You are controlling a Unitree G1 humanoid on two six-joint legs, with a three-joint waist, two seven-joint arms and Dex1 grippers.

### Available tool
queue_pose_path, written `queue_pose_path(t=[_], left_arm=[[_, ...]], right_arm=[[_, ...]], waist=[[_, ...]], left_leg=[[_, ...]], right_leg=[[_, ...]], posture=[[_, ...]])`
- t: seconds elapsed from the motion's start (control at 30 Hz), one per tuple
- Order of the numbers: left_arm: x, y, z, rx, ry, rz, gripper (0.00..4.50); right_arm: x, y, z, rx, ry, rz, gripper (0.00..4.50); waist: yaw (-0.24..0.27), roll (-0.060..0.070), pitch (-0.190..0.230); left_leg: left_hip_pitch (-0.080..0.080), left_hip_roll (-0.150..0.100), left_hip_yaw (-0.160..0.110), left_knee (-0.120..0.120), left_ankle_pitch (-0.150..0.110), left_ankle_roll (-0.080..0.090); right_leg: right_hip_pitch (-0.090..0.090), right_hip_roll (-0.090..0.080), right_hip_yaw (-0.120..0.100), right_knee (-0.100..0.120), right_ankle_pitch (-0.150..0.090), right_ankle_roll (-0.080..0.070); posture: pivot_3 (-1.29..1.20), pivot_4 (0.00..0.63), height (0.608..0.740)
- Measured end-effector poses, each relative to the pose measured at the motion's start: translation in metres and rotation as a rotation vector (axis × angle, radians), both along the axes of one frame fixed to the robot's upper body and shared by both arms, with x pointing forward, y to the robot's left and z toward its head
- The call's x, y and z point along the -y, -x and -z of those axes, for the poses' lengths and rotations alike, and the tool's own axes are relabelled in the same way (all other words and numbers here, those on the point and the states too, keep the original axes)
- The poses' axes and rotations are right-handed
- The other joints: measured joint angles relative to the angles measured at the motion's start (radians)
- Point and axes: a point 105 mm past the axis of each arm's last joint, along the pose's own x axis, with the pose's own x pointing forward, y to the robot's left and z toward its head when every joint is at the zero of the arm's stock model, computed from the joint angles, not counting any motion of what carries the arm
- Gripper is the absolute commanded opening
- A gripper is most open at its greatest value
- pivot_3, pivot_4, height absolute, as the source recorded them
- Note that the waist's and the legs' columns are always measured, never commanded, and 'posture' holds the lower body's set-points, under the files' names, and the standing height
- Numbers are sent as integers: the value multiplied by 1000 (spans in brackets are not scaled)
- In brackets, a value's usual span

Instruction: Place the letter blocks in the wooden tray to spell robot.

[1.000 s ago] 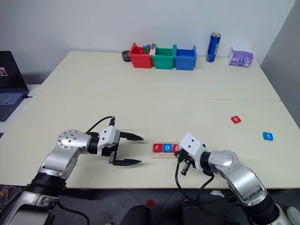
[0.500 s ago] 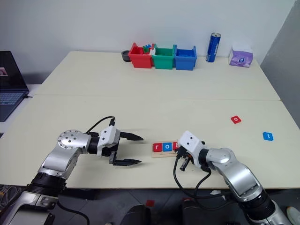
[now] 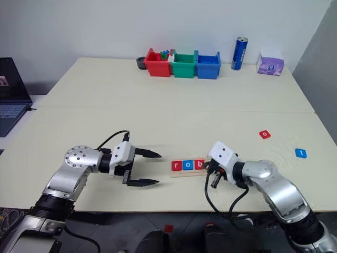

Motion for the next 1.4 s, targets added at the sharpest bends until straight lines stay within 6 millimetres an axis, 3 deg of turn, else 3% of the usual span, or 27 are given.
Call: queue_pose_path(t=[0.3, 0.9, 1.4], left_arm=[[0, 0, 0, 1, 0, 0, 4500], [0, -2, -1, 7, 0, -1, 4500], [0, -2, -1, 19, 1, 1, 4500]], right_arm=[[5, -8, 19, -10, 105, -64, 19], [8, -7, 18, -13, 148, -118, 19], [-16, -11, 14, -13, 89, -155, 19]], waist=[[0, 0, 0], [0, 0, 0], [0, 0, 0]], left_leg=[[0, 0, 0, 0, 0, 0], [0, 0, 0, 0, 0, 0], [0, 0, 0, 0, 0, 0]], right_leg=[[0, 0, 0, 0, 0, 0], [0, 0, 0, 0, 0, 0], [0, 0, 0, 0, 0, 0]], posture=[[0, 150, 740], [0, 150, 740], [0, 150, 740]])
